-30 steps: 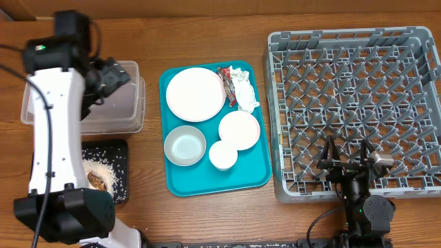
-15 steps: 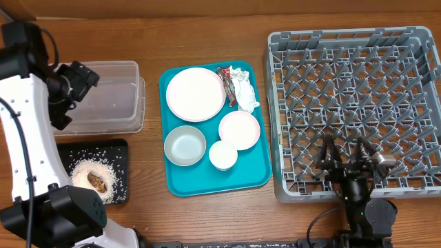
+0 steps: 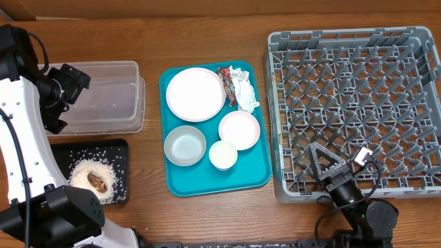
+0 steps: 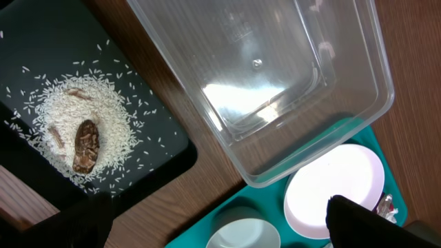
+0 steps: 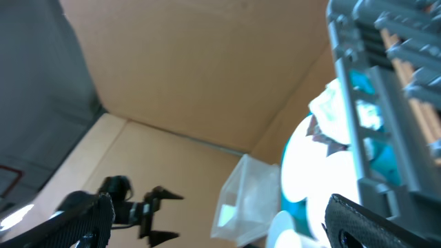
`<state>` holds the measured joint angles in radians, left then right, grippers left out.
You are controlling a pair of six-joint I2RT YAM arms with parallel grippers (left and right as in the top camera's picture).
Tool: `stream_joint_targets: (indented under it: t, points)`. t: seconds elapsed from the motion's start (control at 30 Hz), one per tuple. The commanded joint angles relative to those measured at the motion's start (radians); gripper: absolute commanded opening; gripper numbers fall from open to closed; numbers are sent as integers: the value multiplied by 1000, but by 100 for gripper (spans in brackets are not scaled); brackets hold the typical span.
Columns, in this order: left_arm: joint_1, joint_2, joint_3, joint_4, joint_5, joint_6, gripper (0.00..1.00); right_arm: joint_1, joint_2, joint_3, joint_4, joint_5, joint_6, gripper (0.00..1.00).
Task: Sort waste into correct bins and load items into the dishwasher
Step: 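Move the left gripper back and grasp the white crumpled tissue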
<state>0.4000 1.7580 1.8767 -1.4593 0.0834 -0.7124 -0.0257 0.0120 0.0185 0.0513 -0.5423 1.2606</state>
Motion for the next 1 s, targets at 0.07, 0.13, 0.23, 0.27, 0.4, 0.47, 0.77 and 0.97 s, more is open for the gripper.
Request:
stream_joint_targets:
  t: [0.07, 0.13, 0.23, 0.27, 0.4, 0.47, 0.77, 0.97]
  points:
    - [-2, -13, 21, -28, 50, -21, 100, -3, -9, -10, 44, -32, 48, 100]
    - [-2, -13, 21, -83, 141, -21, 100, -4, -9, -10, 45, -31, -6, 100]
    - [-8, -13, 21, -106, 223, 34, 100, -3, -9, -10, 42, -31, -32, 100]
    - [-14, -13, 21, -99, 252, 81, 100, -3, -9, -10, 40, -27, -38, 100]
    - [-88, -13, 21, -39, 536, 486, 94, -3, -9, -10, -12, 51, -93, 100]
    - [-154, -13, 21, -38, 680, 663, 90, -3, -9, -10, -67, 177, -95, 100]
    - [-568, -13, 21, 141, 366, 456, 79, -3, -7, -10, -133, 575, -95, 100]
    - [-819, -11, 21, 305, -130, 182, 70, -3, -7, -10, -133, 575, -95, 100]
